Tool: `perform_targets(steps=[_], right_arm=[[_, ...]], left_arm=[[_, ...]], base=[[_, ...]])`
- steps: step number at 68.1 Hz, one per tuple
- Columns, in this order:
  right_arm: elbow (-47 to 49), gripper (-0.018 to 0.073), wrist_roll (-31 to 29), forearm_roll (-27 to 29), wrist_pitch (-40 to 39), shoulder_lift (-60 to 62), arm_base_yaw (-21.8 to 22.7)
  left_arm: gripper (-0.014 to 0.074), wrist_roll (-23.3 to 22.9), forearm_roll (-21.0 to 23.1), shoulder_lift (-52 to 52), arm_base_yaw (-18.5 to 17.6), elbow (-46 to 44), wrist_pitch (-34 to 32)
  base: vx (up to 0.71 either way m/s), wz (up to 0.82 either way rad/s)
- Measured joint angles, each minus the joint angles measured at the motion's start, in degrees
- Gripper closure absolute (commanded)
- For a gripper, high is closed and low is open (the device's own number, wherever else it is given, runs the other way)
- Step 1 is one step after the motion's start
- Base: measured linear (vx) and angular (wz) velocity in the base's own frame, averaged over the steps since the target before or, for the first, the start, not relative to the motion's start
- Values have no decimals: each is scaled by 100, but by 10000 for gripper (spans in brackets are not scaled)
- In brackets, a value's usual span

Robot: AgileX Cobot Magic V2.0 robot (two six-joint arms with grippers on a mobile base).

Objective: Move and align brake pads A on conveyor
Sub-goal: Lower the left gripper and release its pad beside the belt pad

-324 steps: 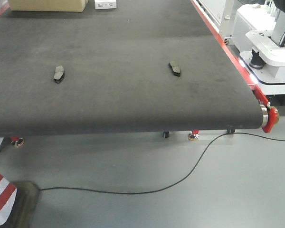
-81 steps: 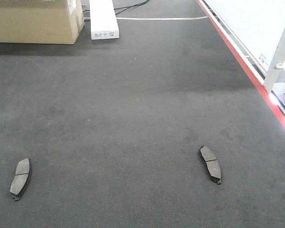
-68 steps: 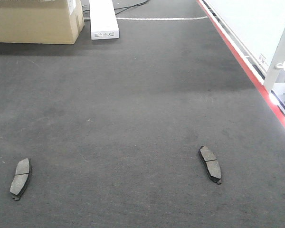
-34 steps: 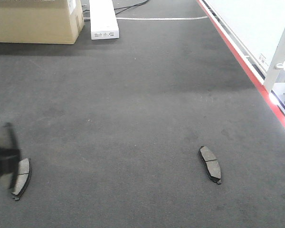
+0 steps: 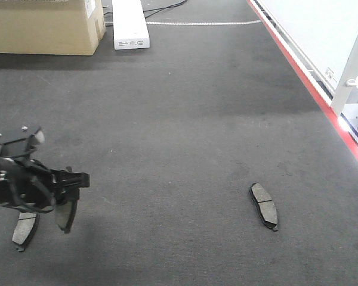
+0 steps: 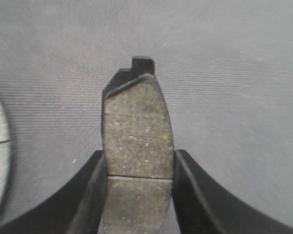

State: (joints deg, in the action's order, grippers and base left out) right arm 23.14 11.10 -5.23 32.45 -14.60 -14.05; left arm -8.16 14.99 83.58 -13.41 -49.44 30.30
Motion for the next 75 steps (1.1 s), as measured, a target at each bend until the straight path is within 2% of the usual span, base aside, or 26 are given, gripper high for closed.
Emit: perform_targets(steps=[18, 33, 50, 75], right_arm=[[0, 564, 0, 0, 0, 0, 0], [0, 564, 0, 0, 0, 0, 0], [0, 564, 0, 0, 0, 0, 0], [0, 564, 0, 4, 0, 0, 0]], left_arm=[[471, 0, 63, 1014, 0, -233, -123], [328, 0, 244, 1511, -12, -245, -275], [166, 5, 247, 1617, -147, -292, -433], [146, 88, 138, 1289, -201, -276, -342]], base=[[0, 0], [0, 0], [0, 0], [0, 0]])
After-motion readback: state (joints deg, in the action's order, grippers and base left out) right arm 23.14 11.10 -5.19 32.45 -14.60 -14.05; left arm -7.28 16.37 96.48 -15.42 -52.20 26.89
